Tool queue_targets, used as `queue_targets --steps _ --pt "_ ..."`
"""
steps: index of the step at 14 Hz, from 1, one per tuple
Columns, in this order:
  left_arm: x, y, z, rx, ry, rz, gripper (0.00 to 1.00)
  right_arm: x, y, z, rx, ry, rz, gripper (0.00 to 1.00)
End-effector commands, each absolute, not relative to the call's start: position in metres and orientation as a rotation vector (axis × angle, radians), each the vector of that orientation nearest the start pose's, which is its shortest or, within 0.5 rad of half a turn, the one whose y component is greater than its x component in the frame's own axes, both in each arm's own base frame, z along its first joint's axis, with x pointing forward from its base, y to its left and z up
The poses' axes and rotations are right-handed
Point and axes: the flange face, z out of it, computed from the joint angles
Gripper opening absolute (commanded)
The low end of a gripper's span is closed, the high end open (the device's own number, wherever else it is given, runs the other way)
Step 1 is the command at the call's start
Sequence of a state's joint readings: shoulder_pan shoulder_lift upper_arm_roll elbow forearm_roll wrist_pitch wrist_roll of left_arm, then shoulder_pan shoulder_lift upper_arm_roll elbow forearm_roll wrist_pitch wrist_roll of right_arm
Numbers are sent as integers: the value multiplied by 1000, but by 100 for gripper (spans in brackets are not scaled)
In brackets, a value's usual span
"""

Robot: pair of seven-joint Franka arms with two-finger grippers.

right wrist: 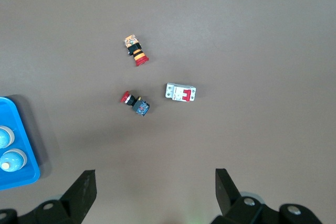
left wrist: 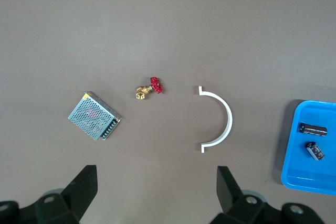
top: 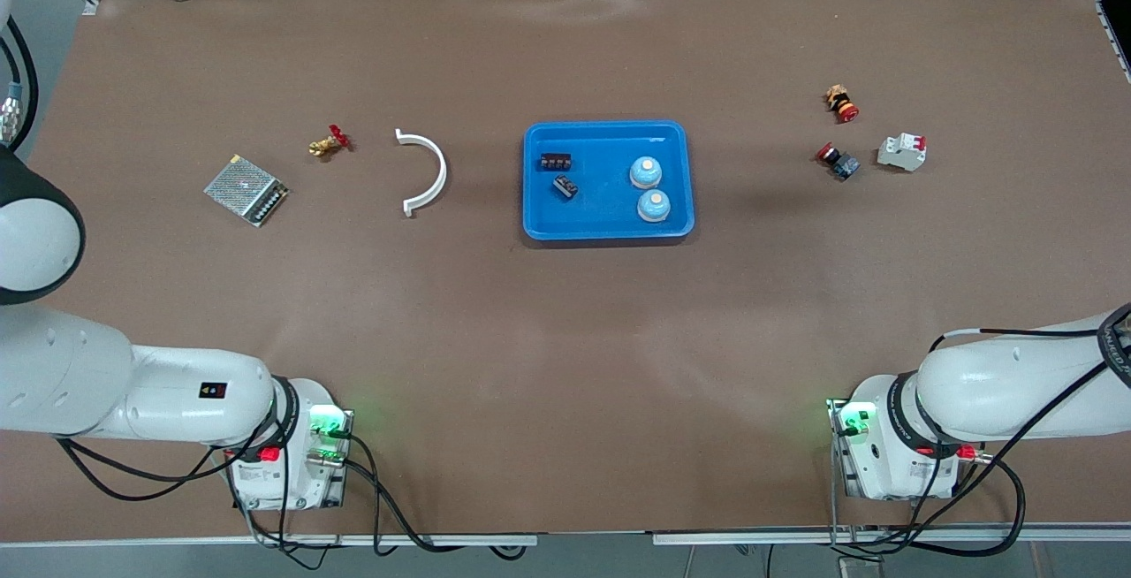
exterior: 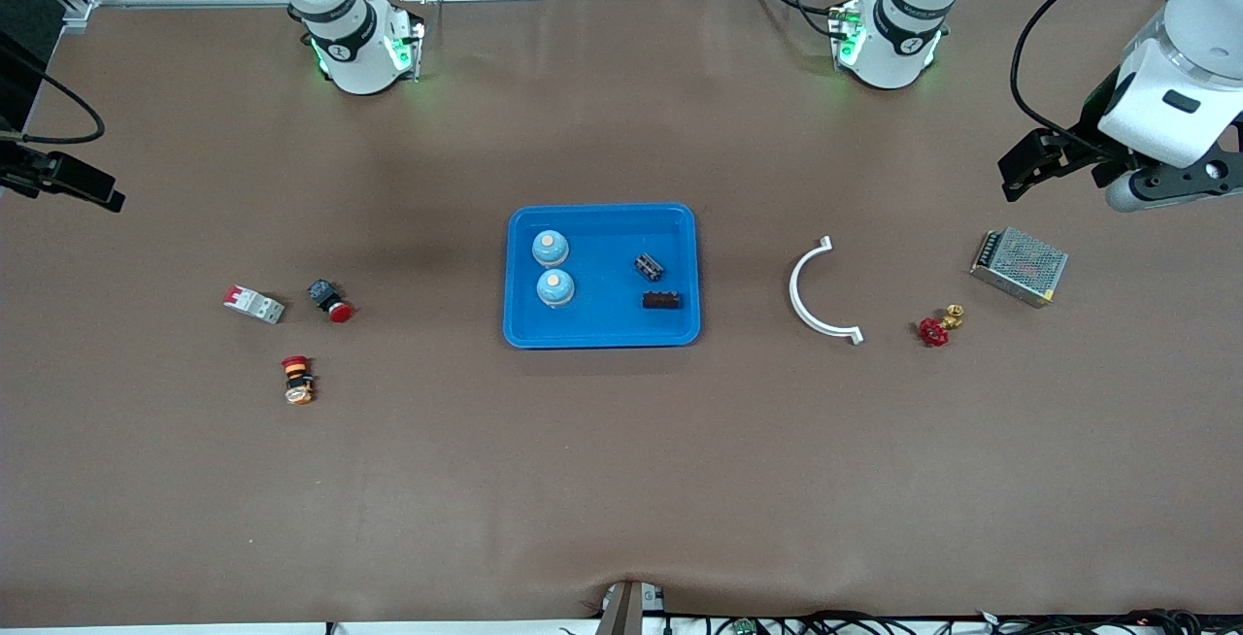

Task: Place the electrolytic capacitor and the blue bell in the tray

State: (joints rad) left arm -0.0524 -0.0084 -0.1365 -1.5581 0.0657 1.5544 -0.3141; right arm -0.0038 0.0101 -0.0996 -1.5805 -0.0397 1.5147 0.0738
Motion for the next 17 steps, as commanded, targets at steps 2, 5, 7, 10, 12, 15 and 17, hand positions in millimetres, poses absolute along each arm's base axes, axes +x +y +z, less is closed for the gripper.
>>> queue_targets --steps 2,5,7,10,12,15,17 --pt "535 -97 639 -3083 -173 -27 100 547 -60 611 -3150 272 120 100" --pt "534 -97 640 -3083 -171 -27 100 548 -58 611 -3151 267 119 100" --pt "533 -96 641 -3081 -171 -21 100 544 -50 611 -3149 265 121 100" --pt "533 -96 642 -3082 -164 -20 100 538 -21 620 -3157 209 69 100" --pt "533 -96 641 -3081 -164 -18 100 537 -3 624 -3159 200 51 100" --pt "534 -94 641 -3083 -65 -13 100 540 -2 621 -3160 202 49 100" --pt "536 -92 642 -3086 -22 -18 100 541 -1 618 -3159 201 44 100"
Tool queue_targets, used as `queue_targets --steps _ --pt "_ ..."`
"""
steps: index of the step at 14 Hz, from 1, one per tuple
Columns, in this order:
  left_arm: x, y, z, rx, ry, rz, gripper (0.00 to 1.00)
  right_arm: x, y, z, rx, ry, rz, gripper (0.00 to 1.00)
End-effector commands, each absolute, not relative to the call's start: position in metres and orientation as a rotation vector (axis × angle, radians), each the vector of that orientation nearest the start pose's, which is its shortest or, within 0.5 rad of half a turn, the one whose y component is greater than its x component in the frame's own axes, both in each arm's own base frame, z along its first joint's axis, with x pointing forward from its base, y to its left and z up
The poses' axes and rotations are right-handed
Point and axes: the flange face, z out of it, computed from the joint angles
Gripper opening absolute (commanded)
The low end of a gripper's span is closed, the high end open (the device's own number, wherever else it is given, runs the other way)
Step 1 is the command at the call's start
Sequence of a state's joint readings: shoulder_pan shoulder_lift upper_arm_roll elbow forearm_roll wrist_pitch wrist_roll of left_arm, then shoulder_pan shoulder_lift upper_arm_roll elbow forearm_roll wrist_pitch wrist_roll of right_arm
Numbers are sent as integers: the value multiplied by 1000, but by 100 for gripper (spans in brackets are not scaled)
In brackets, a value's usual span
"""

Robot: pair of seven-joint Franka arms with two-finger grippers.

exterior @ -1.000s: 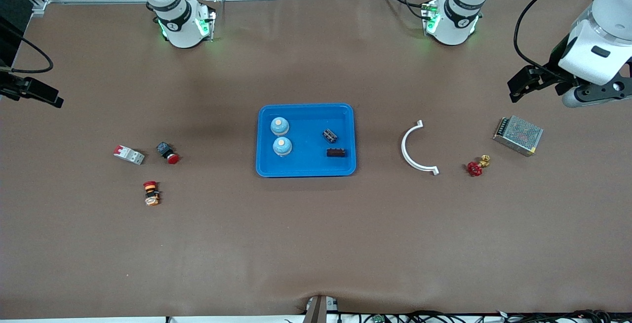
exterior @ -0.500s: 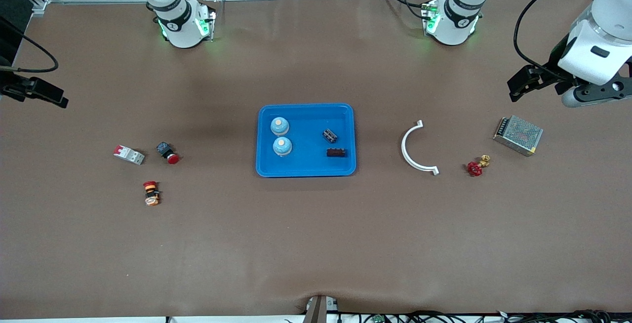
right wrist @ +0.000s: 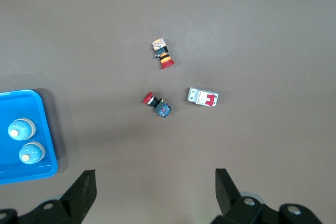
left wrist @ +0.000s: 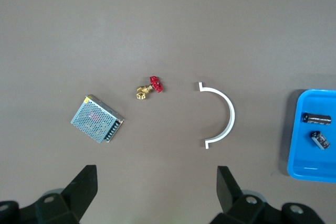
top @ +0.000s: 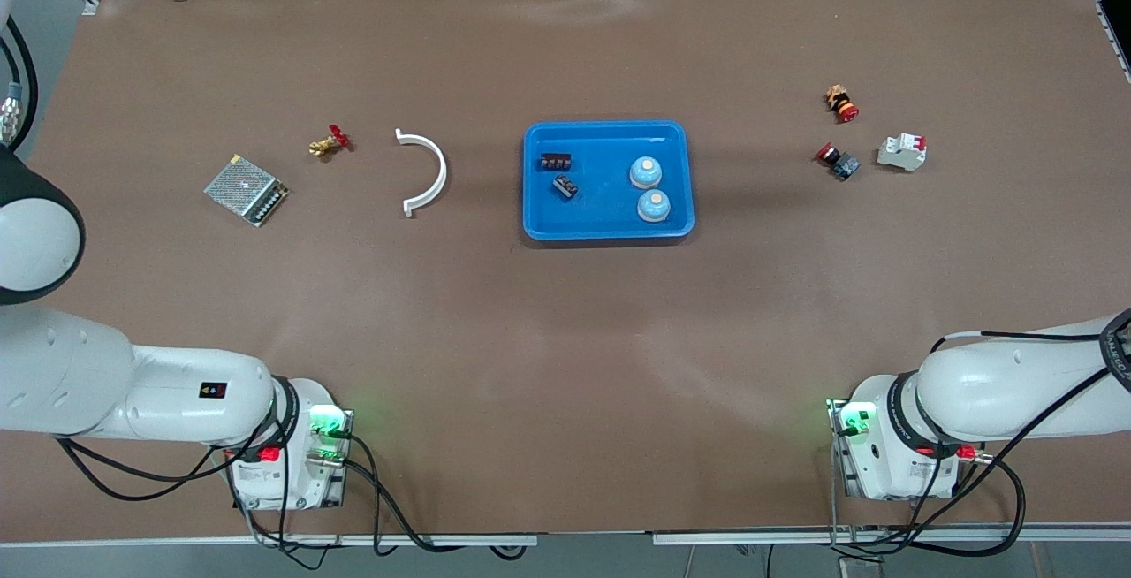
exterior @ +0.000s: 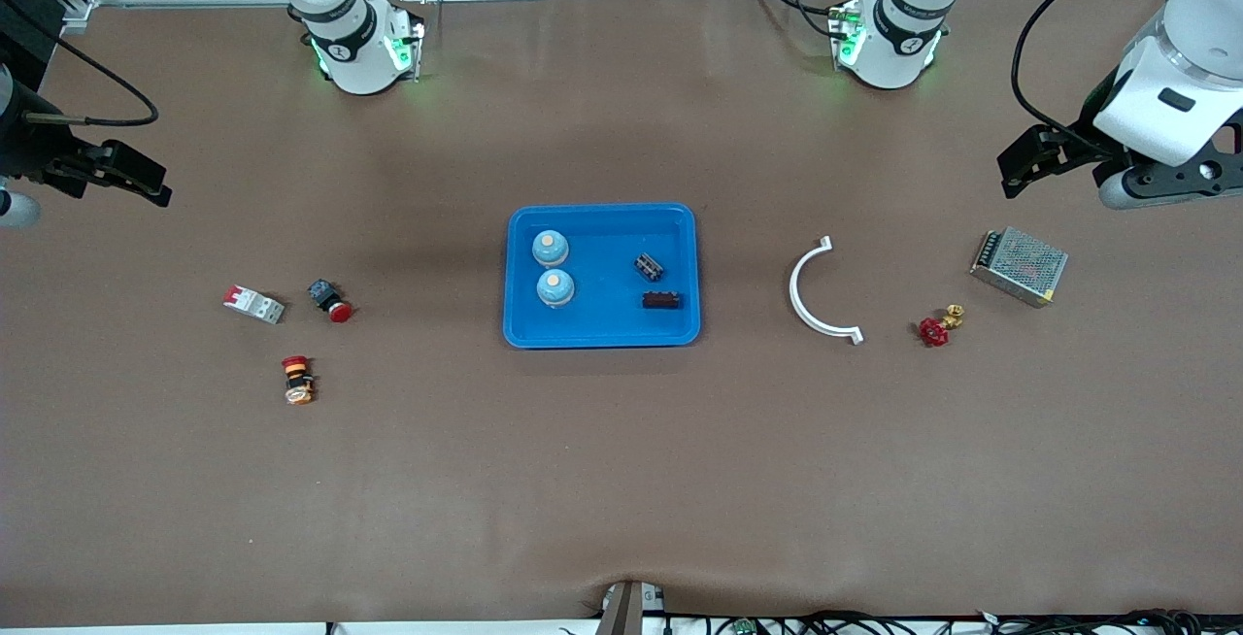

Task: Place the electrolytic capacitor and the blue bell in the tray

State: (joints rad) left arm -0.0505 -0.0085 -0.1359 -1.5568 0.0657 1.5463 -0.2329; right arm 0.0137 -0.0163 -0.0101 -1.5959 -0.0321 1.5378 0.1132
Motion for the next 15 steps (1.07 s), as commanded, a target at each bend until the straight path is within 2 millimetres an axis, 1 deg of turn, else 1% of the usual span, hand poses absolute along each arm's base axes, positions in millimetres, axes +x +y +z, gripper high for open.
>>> queue_targets --steps 1,5,7,10,15 --pt "537 -92 644 -3087 -27 -23 100 542 0 618 -3160 199 41 100" --pt "538 -92 643 -3089 -27 -20 100 544 6 611 -3159 208 33 100" --pt "537 -93 643 -3088 -18 -18 100 545 14 612 -3162 201 25 100" --pt "537 -90 643 -3090 63 -14 100 545 13 612 -3162 203 25 100" --pt "536 -84 644 -3090 60 -2 100 545 14 613 -3160 200 18 100"
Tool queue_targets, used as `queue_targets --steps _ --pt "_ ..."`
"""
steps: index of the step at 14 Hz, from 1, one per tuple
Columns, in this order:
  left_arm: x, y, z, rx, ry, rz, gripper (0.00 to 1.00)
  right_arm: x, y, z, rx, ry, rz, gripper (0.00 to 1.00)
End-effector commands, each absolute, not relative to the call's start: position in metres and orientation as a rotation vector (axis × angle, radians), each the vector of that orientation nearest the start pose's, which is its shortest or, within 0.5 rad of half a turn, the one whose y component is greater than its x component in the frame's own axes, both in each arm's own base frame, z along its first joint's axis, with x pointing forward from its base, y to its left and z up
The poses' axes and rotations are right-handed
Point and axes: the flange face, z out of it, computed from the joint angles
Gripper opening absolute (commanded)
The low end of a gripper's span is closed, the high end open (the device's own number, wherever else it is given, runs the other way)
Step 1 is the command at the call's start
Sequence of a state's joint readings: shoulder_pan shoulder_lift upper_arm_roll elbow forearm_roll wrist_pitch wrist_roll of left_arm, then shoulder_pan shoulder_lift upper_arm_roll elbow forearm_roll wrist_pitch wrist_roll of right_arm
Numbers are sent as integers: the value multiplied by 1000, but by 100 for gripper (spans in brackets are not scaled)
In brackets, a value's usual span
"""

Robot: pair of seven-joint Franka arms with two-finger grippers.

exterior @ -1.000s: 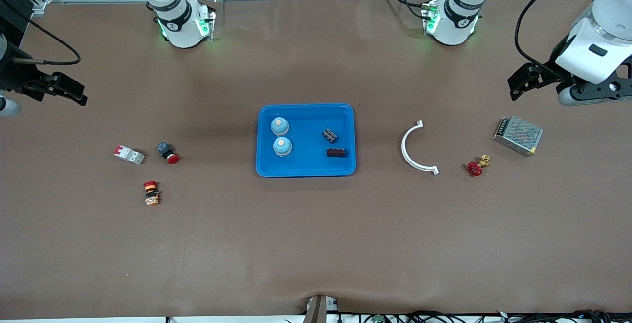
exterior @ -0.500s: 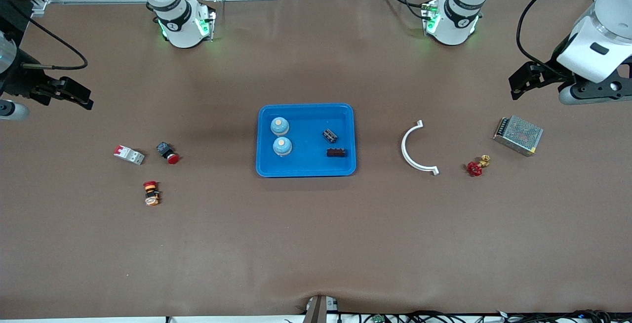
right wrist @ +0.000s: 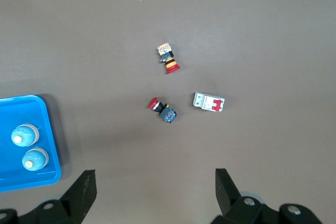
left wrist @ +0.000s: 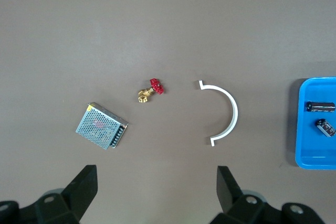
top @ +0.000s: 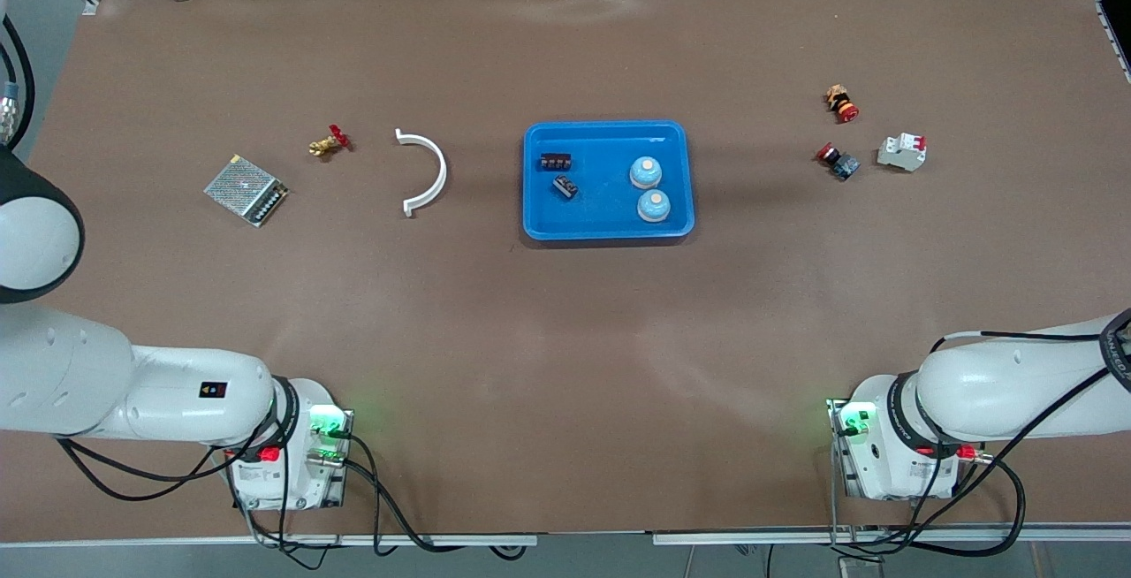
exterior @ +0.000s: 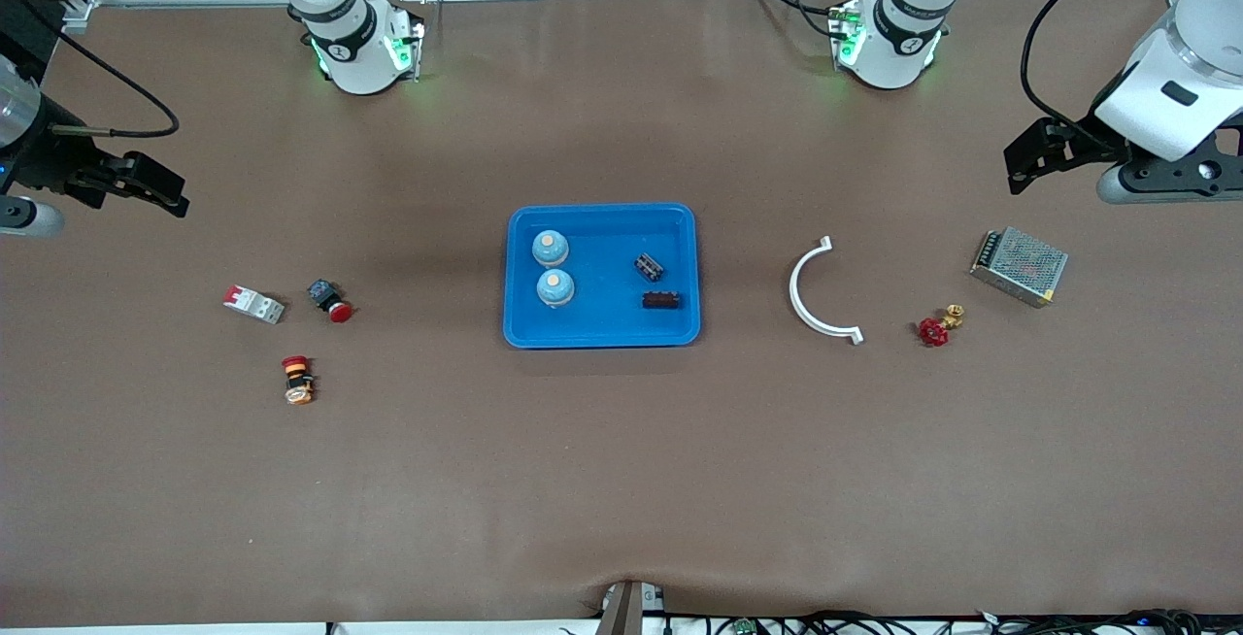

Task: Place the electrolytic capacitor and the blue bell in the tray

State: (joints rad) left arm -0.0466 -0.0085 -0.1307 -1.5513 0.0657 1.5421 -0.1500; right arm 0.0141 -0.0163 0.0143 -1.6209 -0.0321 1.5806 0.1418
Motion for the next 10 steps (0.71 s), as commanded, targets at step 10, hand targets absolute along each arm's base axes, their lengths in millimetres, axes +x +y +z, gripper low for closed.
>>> queue_targets --steps 10 --pt "538 -67 653 -3139 58 -17 100 546 32 613 -3065 173 18 100"
